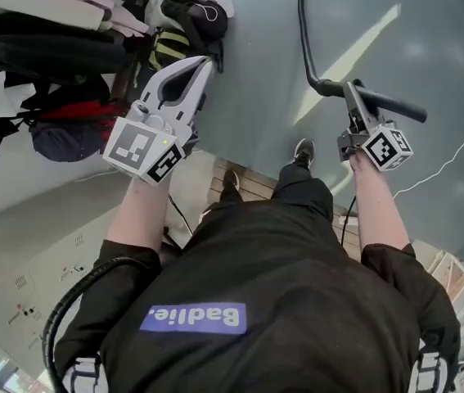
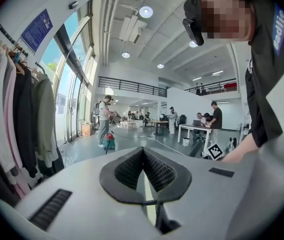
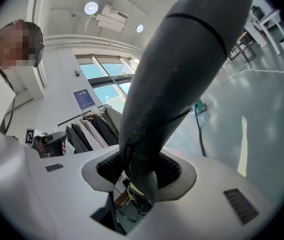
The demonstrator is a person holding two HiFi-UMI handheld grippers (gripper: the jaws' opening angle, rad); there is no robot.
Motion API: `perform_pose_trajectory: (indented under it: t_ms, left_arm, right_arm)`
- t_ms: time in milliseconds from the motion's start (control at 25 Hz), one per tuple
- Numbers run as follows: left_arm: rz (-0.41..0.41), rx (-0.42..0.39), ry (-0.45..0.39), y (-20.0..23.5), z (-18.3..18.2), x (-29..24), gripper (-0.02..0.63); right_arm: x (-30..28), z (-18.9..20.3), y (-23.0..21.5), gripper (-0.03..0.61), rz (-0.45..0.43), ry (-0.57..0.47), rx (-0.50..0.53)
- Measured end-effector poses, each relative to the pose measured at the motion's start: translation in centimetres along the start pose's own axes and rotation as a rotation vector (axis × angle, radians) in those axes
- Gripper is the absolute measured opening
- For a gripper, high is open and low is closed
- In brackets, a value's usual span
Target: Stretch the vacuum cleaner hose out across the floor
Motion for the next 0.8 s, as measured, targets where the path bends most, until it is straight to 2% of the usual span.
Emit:
perform_pose_trajectory:
  t_ms: [160,280,400,560,800]
  left_arm:
    - [0.106,0.010,-0.032,1.3,5.9,3.9,0.009]
    - [0.176,0.067,-0.040,0.9,9.4,6.8,0.009]
    - [0.233,0.086,-0.054,0.2,10.6,10.4,0.009]
    - [0.262,0.086,-0.076,0.6,11.1,14.4,0.008]
    - [0.330,0.090,-0.068,-0.2,12.6,18.5,0.009]
  right_arm:
    - [1.3,5.6,2.7,0.166,0.065,-0.076,0.005]
    - [3.9,8.7,5.1,0.166,0.166,-0.134,-0.022]
    - [6.0,10.6,8.3,0.166,0.211,-0.170,-0.040]
    - [7.7,11.7,10.9,0.166,0.256,-0.219,-0.037]
    - [10.2,14.5,11.4,0.166,0.351,-0.306,-0.088]
Point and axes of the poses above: the fingertips, and each gripper's own axes: x backward along the fingers, y to its left, z out of its underside, the point moved 5 cm from there along x, backward along the fingers, and after that the axes turned 3 degrees about -y, right-handed, at the moved point
